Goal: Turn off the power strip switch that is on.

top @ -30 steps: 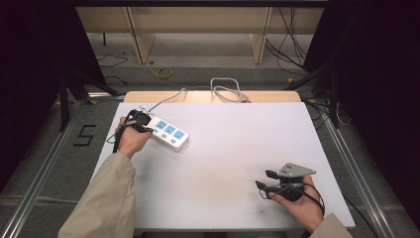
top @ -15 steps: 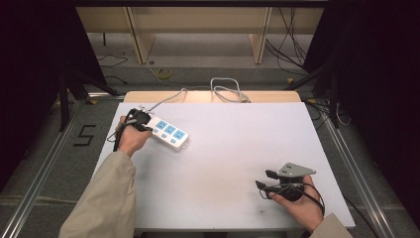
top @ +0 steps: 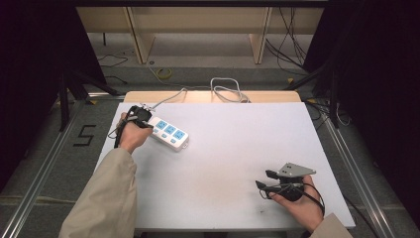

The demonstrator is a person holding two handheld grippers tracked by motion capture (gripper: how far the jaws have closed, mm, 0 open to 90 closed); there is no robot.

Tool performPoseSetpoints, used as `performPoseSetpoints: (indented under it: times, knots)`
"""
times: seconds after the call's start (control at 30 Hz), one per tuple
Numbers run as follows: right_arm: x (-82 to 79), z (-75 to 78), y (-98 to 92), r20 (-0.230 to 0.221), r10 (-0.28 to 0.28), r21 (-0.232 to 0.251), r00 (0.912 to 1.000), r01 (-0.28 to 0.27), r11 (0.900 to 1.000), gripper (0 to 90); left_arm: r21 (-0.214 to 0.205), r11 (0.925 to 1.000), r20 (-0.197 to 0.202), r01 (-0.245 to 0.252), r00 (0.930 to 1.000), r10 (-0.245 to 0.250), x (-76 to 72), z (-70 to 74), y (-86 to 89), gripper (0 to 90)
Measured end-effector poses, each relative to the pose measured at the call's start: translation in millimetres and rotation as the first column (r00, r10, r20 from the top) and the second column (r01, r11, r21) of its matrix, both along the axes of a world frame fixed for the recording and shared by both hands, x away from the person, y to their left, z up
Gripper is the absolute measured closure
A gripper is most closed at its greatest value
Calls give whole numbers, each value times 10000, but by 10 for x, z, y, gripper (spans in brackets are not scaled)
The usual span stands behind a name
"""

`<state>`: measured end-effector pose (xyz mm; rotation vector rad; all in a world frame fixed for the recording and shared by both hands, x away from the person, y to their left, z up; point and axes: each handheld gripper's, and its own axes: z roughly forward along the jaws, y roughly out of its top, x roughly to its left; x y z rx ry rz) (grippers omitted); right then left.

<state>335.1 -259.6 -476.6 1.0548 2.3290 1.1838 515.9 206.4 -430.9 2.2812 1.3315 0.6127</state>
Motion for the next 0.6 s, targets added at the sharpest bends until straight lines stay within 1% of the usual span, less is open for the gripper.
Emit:
performPoseSetpoints:
  times: [0.3, 0.6]
  knots:
    - [1, -1, -1, -20, -4, -14, 10000, 4, 10000, 433, 38, 10000, -142, 30, 9999, -29, 33, -10, 0, 898]
    - [2, -2, -1, -18, 6, -25, 10000, -6, 10000, 433, 71, 10000, -109, 17, 9999, -16, 72, 37, -15, 898]
